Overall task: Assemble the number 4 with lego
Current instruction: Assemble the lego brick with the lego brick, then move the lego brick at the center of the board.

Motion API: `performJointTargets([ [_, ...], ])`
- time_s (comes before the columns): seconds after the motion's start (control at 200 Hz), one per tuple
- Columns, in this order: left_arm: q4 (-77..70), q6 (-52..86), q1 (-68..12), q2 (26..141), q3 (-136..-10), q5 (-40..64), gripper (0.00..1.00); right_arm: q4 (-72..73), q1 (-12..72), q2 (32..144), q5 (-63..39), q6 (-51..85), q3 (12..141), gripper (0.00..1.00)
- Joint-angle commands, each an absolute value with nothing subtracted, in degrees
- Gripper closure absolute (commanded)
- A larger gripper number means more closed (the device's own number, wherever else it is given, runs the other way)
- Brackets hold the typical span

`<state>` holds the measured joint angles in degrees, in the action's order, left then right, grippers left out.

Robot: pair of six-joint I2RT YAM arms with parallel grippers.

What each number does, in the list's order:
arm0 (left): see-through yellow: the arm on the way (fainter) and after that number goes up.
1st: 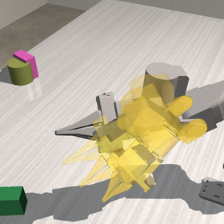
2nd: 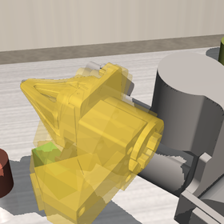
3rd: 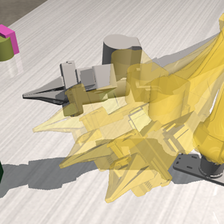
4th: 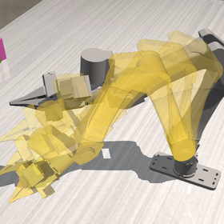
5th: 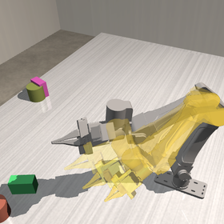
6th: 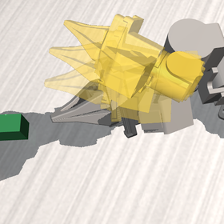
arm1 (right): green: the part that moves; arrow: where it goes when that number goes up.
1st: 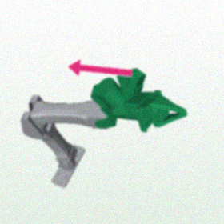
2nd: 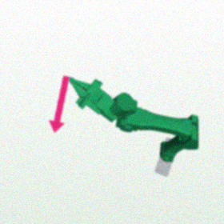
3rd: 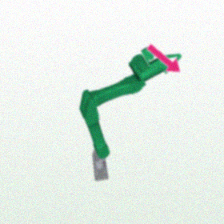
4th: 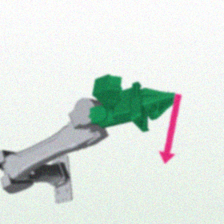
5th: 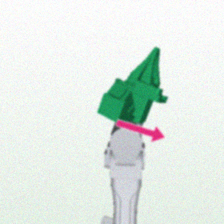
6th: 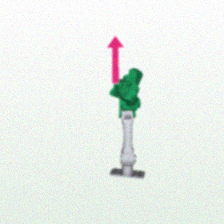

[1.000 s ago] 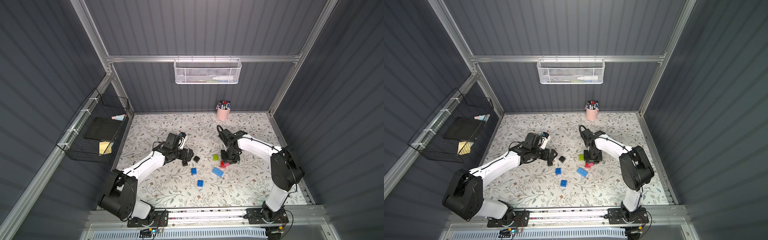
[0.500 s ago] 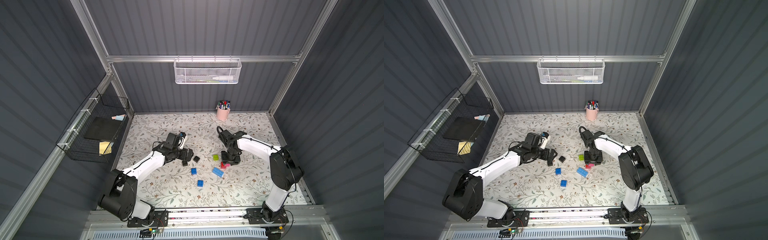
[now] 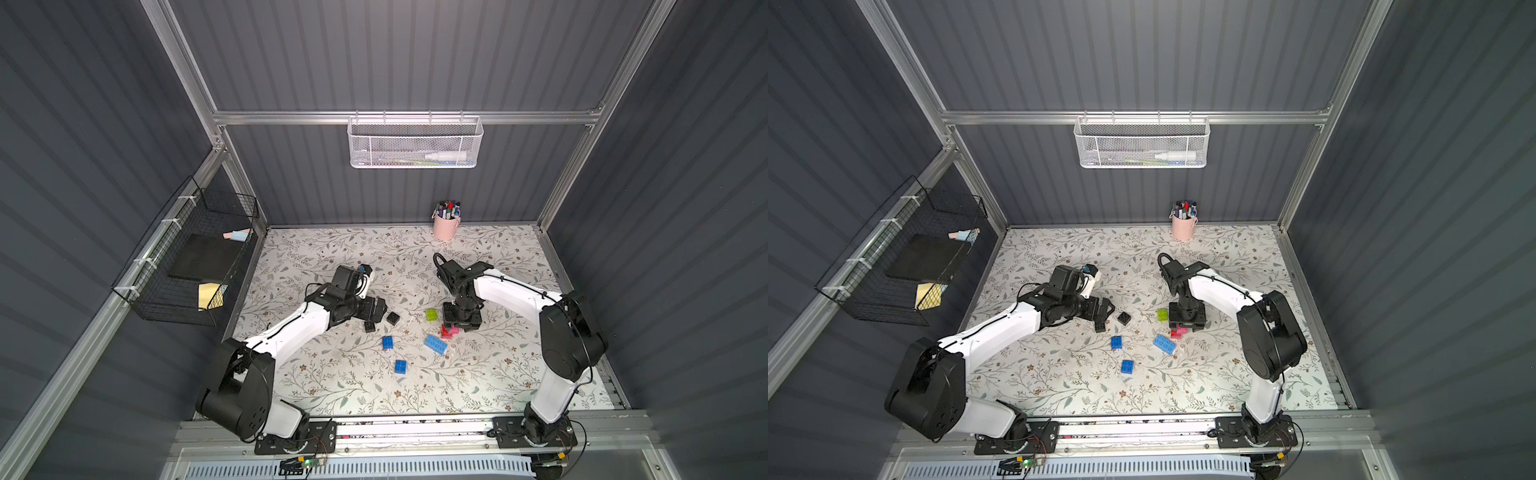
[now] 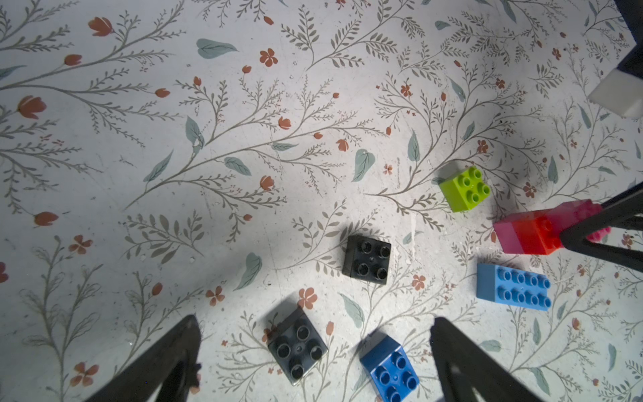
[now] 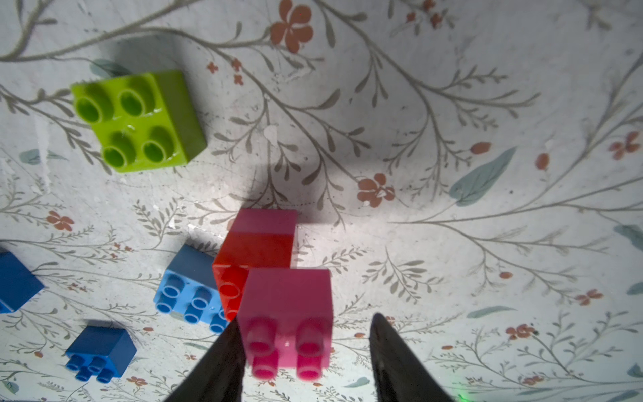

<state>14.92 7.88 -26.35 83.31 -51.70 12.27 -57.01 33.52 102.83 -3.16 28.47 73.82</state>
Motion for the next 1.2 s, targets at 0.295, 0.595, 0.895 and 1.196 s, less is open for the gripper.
performJointTargets([
  [0.295,20.15,0.4,-33.32,85.75,-57.96,11.36,0.01,-60.42,33.74,96.27,-0.94,29.3,76.38,0.36],
  [0.595,35.4,-11.83,-46.88,100.18,-71.41,15.77,0.03,-61.0,31.79,86.72,1.12,30.8,70.06,0.34],
  [0.895,33.86,-8.67,-50.95,102.31,-72.78,15.14,0.01,-61.56,26.67,79.87,0.83,30.41,66.43,0.29],
  [1.196,30.38,-0.77,-56.82,105.69,-76.54,5.68,0.01,-62.43,21.73,77.22,-1.01,30.16,67.56,0.21],
])
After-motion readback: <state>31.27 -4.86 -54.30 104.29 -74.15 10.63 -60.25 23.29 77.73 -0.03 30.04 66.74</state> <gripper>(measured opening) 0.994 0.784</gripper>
